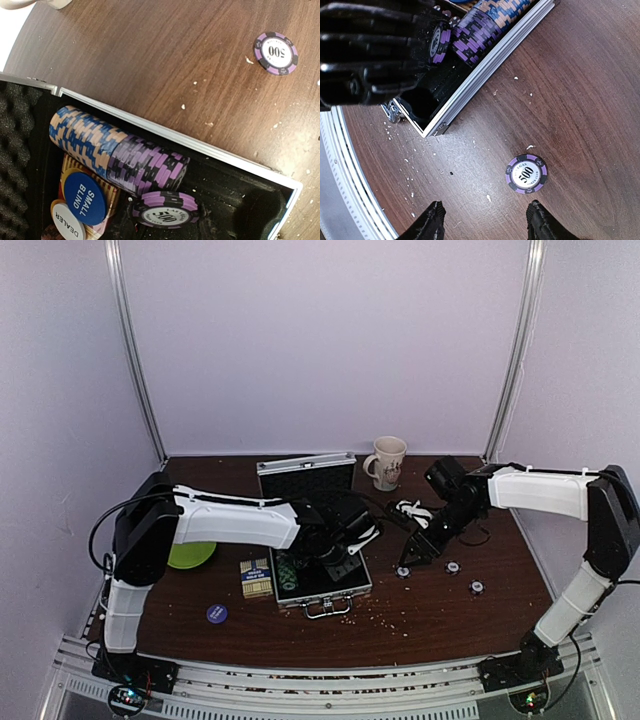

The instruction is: Pack up texas hold em set

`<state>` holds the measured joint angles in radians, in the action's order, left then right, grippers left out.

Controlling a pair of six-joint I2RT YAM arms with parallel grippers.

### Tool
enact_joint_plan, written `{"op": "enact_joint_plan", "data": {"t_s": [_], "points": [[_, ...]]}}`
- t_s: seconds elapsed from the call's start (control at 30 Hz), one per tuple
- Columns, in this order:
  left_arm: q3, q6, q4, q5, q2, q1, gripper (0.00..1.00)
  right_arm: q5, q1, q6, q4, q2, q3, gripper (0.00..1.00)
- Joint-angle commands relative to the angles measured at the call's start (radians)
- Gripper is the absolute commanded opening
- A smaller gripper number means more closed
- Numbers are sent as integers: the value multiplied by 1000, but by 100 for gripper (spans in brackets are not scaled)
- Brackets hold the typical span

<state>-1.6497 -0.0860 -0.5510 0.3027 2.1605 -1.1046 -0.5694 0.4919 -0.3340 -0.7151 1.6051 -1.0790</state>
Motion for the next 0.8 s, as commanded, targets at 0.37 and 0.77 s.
{"op": "enact_joint_plan", "data": {"t_s": [0.37, 0.77], "points": [[-78, 49, 21, 101, 86, -55, 25, -17, -8, -5, -16, 32, -12, 57], [-108, 43, 1, 118, 121, -55, 55, -16, -9, -3, -16, 26, -10, 57]]}}
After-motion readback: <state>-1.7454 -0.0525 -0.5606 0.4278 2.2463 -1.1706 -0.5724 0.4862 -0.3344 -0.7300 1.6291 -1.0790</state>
